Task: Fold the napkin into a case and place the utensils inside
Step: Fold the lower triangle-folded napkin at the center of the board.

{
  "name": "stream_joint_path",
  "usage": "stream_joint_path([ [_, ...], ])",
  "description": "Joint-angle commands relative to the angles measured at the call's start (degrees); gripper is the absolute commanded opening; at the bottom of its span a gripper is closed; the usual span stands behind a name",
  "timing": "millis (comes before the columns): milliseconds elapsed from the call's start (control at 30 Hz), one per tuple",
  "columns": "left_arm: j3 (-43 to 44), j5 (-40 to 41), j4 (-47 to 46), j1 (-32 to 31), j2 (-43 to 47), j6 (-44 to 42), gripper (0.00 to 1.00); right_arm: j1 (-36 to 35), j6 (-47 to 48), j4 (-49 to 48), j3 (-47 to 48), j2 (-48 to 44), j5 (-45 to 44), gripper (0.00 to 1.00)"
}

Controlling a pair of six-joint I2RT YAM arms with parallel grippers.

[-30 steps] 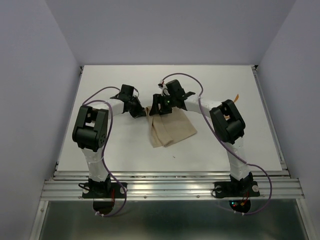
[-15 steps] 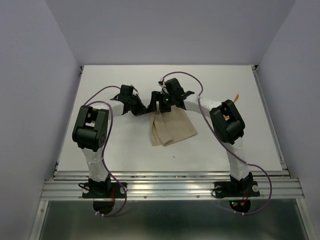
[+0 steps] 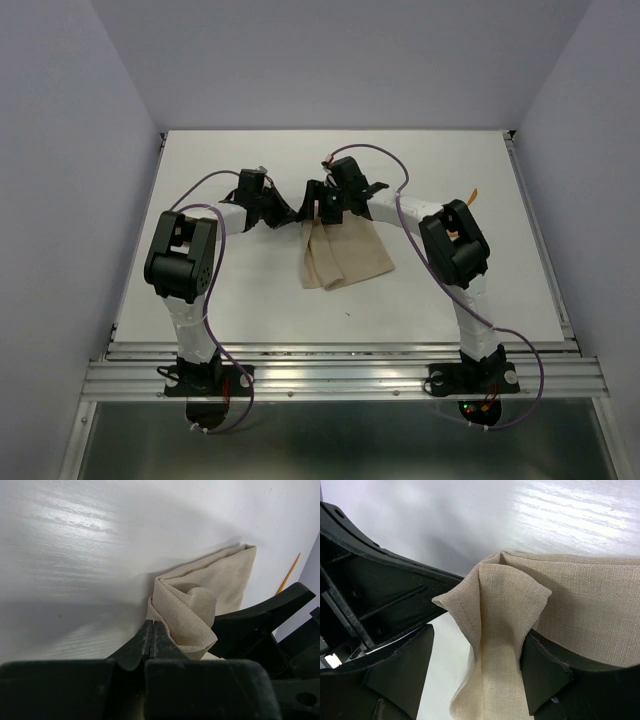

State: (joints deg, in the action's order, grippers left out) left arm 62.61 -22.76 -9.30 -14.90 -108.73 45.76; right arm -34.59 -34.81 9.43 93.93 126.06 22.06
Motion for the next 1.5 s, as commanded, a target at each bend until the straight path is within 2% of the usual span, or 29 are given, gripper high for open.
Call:
stream_joint_path([
  [0, -0.65, -4.04, -1.77, -0.75, 0.97, 0.56, 0.00, -0.39, -4.30, -7.23, 1.26, -2.66, -5.10, 0.70],
  [133, -0.73, -4.22, -2.21, -0.75, 0.62, 0.74, 0.00, -0.39, -6.15, -8.73, -0.42, -4.15, -6.60, 0.69],
  [367, -0.82, -4.39, -3.18, -0.75, 0.01, 1.18, 0.00, -0.39, -9.39, -12.50, -2.87, -5.65, -8.00, 0.73],
  [533, -1.00, -5.10, -3.97, -0.75, -0.96, 1.79, 0.00, -0.39, -10.46, -11.90, -2.08, -4.60, -9.05, 0.74],
  [1133, -0.65, -4.57, -4.67, -0.75, -0.43, 2.93, 0.00, -2.50, -4.13, -5.74, -1.38, -3.63, -13.71, 0.74],
  [1233, -0.47, -4.57, -4.67, -0.75, -0.17, 2.93, 0.00, -3.03, -3.87, -4.95, -0.59, -3.10, -14.94, 0.72],
  [1433, -0.47, -4.66, -4.50, -0.75, 0.01, 3.02, 0.00, -4.08, -3.16, -3.19, 1.69, -1.78, -18.02, 0.57],
  [1467, -0.47, -4.74, -4.50, -0.75, 0.09, 3.02, 0.00, -4.08, -3.16, -3.10, 1.61, -1.96, -18.72, 0.51],
])
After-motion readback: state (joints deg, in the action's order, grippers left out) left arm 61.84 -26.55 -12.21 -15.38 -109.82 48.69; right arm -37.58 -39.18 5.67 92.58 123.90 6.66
